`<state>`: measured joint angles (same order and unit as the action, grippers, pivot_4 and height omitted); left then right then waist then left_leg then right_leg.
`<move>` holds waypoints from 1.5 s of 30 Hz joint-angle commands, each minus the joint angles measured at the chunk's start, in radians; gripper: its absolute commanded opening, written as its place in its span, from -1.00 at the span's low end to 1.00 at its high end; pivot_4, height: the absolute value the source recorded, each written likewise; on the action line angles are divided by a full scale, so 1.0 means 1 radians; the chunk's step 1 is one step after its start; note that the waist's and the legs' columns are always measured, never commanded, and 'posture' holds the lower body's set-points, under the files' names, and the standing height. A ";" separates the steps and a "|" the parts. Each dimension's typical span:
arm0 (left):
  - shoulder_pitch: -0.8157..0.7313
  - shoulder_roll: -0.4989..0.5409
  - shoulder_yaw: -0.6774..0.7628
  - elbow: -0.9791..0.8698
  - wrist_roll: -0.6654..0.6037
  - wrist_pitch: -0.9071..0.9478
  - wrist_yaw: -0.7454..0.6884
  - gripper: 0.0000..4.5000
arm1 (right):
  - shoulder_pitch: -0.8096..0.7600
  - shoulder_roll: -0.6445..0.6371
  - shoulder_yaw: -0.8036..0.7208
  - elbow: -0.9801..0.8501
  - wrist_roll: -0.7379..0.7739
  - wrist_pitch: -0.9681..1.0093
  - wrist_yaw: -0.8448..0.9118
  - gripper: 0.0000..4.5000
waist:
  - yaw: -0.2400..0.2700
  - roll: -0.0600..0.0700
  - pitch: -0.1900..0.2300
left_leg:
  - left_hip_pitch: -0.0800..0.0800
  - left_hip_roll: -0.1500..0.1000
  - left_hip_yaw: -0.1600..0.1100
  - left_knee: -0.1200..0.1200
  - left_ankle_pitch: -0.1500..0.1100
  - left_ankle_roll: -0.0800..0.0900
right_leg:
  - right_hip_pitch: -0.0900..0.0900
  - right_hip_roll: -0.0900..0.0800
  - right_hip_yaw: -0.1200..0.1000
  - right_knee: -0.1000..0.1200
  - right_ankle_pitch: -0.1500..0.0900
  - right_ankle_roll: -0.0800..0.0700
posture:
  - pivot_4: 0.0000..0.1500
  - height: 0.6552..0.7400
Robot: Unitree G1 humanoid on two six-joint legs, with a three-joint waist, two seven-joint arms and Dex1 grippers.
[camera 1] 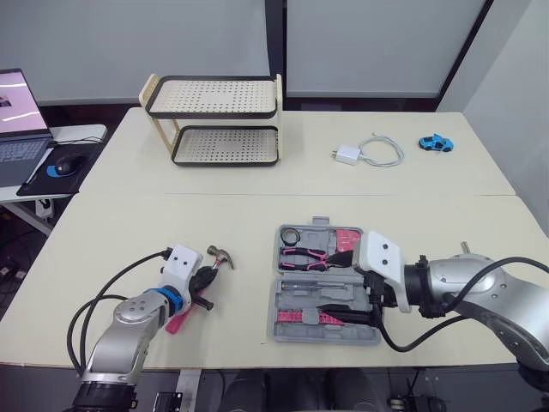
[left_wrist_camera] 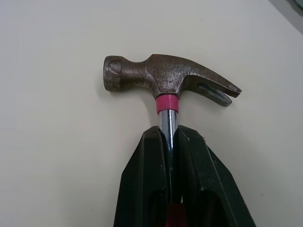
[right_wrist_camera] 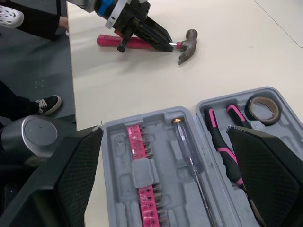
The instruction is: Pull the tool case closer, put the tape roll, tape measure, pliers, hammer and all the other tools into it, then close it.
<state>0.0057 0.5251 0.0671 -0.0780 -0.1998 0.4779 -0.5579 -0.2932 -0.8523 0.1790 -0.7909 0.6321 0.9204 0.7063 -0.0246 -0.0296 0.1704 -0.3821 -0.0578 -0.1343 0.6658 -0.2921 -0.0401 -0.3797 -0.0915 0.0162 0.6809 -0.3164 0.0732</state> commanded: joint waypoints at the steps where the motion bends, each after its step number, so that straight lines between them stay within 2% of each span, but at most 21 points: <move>1: 0.015 0.036 0.035 -0.026 -0.017 -0.046 -0.045 -0.97 | 0.030 -0.016 -0.055 -0.050 -0.030 -0.107 0.035 1.00 | -0.001 0.000 0.000 | 0.000 0.000 0.000 0.000 0.000 0.000 | 0.000 0.000 0.000 0.000 0.000 0.000 | 1.00 1.00; 8: 0.040 0.083 0.068 -0.086 -0.040 -0.068 -0.092 -0.97 | 0.094 0.004 -0.098 -0.034 -0.037 -0.229 0.080 1.00 | -0.001 0.000 0.000 | 0.000 0.000 0.000 0.000 0.000 0.001 | 0.000 0.000 0.000 0.000 0.000 0.000 | 1.00 1.00; 12: 0.041 0.134 0.055 -0.162 -0.076 -0.087 -0.190 -0.97 | 0.124 -0.009 -0.117 -0.022 -0.058 -0.283 0.108 1.00 | -0.001 0.000 0.000 | 0.000 0.000 0.000 0.000 0.000 0.000 | 0.000 0.000 0.000 0.000 0.000 0.000 | 1.00 1.00; 17: -0.043 0.203 -0.032 -0.243 -0.104 -0.112 -0.351 -0.97 | 0.244 -0.047 -0.232 -0.011 -0.058 -0.353 0.167 1.00 | 0.014 0.000 0.000 | 0.000 0.000 0.000 0.000 -0.001 0.001 | 0.001 0.000 0.000 -0.001 0.000 0.000 | 1.00 1.00; 21: -0.179 0.228 -0.187 -0.281 -0.084 -0.117 -0.492 -0.97 | 0.378 -0.134 -0.419 0.017 -0.016 -0.349 0.287 1.00 | 0.026 0.001 0.001 | 0.000 -0.001 0.000 0.000 -0.001 0.003 | 0.003 0.000 -0.001 -0.001 0.000 0.000 | 1.00 1.00; 26: -0.328 0.189 -0.349 -0.270 -0.025 -0.070 -0.525 -0.97 | 0.514 -0.192 -0.579 0.040 -0.017 -0.371 0.407 1.00 | 0.020 0.001 0.001 | 0.003 0.000 0.000 0.000 -0.002 0.003 | 0.006 0.002 -0.001 -0.002 0.000 0.000 | 1.00 1.00; 32: -0.432 0.097 -0.502 -0.272 0.045 0.012 -0.501 -0.97 | 0.623 -0.204 -0.669 0.078 -0.053 -0.415 0.499 1.00 | 0.016 0.001 0.001 | 0.003 0.000 0.001 0.001 -0.002 0.003 | 0.007 0.004 -0.001 -0.001 0.000 0.000 | 1.00 1.00; 39: -0.500 0.023 -0.643 -0.259 0.135 0.095 -0.470 -0.97 | 0.654 -0.205 -0.697 0.117 -0.086 -0.439 0.532 1.00 | 0.021 0.001 0.001 | 0.003 0.000 0.000 0.002 -0.002 0.003 | 0.008 0.003 -0.001 -0.001 0.000 0.000 | 1.00 1.00; 45: -0.559 -0.092 -0.743 -0.191 0.203 0.139 -0.425 -0.97 | 0.654 -0.204 -0.703 0.130 -0.096 -0.438 0.540 1.00 | 0.023 0.001 0.001 | 0.003 -0.001 0.000 0.003 -0.002 0.003 | 0.008 0.003 -0.001 -0.001 0.000 0.000 | 1.00 1.00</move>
<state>-0.5345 0.4540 -0.6594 -0.2590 -0.0124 0.6098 -0.9991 0.3636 -1.0503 -0.4918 -0.6570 0.5326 0.4969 1.2394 -0.0021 -0.0284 0.1712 -0.3794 -0.0584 -0.1337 0.6689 -0.2938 -0.0371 -0.3714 -0.0883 0.0149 0.6797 -0.3166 0.0735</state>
